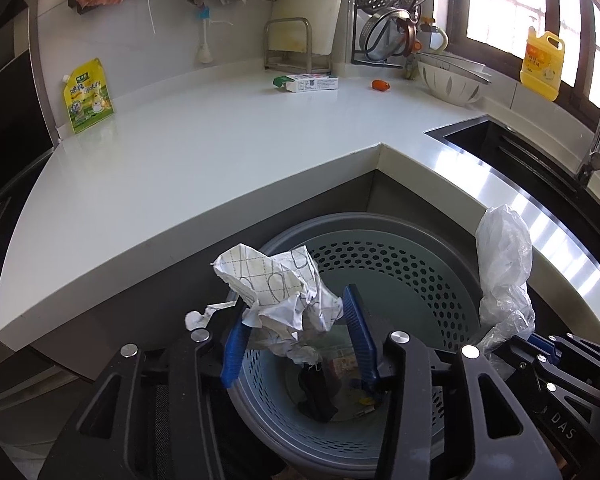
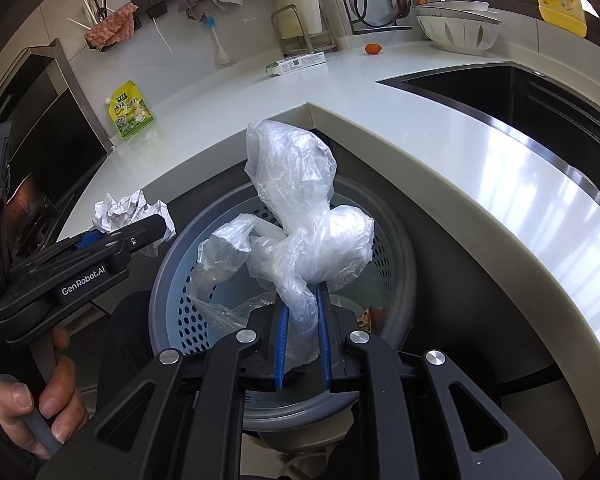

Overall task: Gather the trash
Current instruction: 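Carry paper and plastic bag over the grey bin and release both, then move both tools to the counter and grasp the orange peel with the right gripper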

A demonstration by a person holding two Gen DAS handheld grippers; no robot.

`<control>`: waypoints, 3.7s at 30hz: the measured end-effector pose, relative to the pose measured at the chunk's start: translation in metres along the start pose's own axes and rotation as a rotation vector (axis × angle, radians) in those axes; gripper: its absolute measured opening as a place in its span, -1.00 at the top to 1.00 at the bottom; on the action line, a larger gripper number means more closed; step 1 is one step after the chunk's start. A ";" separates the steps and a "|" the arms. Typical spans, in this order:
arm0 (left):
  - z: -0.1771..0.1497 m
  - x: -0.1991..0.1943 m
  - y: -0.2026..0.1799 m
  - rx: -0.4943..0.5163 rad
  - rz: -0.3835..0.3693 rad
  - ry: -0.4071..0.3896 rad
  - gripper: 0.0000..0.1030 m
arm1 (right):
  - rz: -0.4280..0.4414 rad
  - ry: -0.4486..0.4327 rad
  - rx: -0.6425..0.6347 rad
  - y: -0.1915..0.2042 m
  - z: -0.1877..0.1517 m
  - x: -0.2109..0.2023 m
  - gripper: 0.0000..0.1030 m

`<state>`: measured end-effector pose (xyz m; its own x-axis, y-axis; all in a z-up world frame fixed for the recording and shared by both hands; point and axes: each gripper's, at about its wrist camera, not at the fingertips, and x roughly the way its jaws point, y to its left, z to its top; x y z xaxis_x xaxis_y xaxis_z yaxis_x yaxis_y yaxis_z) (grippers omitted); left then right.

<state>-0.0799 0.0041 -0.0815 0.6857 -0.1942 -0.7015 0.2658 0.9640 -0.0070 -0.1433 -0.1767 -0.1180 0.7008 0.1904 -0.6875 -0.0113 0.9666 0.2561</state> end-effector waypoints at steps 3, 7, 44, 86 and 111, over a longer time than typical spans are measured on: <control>0.000 -0.001 0.001 -0.006 0.002 -0.007 -0.16 | -0.002 -0.008 0.003 -0.002 0.000 -0.001 0.38; 0.000 -0.003 0.003 -0.009 0.009 -0.015 -0.37 | -0.003 -0.012 0.002 -0.002 -0.001 -0.002 0.18; 0.021 -0.006 0.020 -0.039 0.022 -0.042 -0.84 | 0.043 -0.033 0.014 -0.008 0.023 -0.006 -0.31; 0.317 0.243 0.041 -0.059 -0.008 -0.091 -0.88 | -0.126 -0.004 0.008 -0.137 0.400 0.229 -0.43; 0.316 0.255 0.035 0.001 -0.020 -0.072 -0.88 | -0.238 0.062 -0.113 -0.121 0.435 0.294 0.48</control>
<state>0.3182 -0.0690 -0.0356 0.7271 -0.2255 -0.6485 0.2803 0.9597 -0.0195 0.3746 -0.3121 -0.0557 0.6487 -0.0378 -0.7601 0.0665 0.9978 0.0072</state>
